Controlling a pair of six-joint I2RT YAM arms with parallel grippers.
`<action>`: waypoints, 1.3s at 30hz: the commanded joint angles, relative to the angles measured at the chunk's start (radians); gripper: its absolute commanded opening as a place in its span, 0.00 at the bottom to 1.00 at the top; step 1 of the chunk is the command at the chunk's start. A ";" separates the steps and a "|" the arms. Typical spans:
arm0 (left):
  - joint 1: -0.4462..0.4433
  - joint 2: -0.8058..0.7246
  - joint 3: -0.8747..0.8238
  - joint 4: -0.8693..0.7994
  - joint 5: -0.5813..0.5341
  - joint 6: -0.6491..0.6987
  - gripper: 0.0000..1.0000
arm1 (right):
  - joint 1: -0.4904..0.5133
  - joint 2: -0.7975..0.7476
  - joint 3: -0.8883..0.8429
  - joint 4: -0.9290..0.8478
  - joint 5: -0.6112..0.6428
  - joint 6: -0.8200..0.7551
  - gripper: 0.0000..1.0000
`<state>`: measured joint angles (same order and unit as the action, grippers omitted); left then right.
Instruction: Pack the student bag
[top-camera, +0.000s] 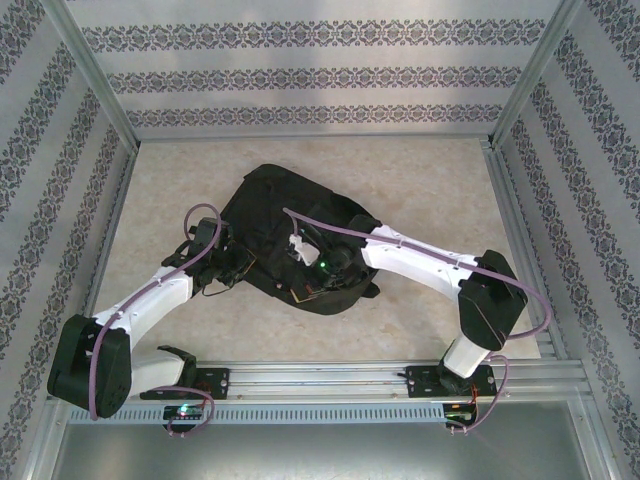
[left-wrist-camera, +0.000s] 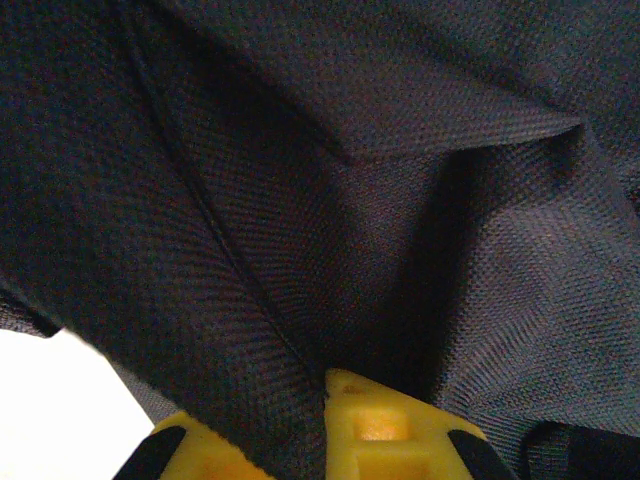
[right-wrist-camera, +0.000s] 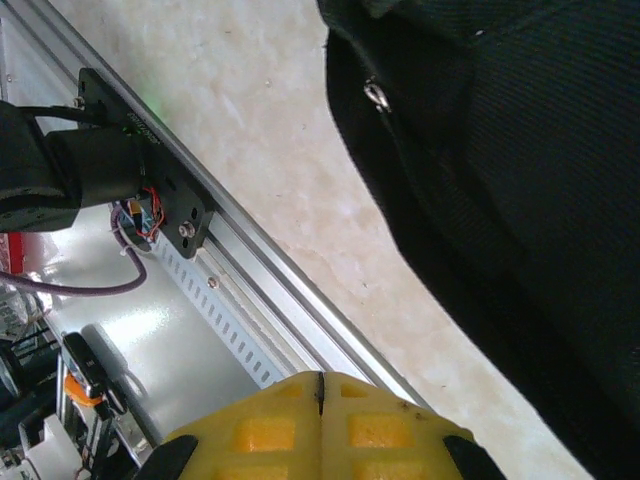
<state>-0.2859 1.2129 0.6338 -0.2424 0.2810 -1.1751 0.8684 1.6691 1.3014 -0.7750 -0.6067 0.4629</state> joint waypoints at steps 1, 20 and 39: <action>0.014 -0.002 0.005 -0.002 -0.028 0.035 0.00 | -0.009 0.005 0.030 -0.024 0.013 -0.027 0.15; 0.013 -0.005 0.015 -0.002 -0.013 0.038 0.00 | 0.023 0.247 0.231 -0.058 0.102 -0.091 0.31; 0.014 0.010 0.006 0.026 0.000 0.026 0.00 | 0.066 0.317 0.220 0.004 0.107 -0.095 0.00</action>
<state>-0.2855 1.2213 0.6338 -0.2424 0.2749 -1.1599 0.9257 1.9648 1.4994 -0.7578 -0.4877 0.3668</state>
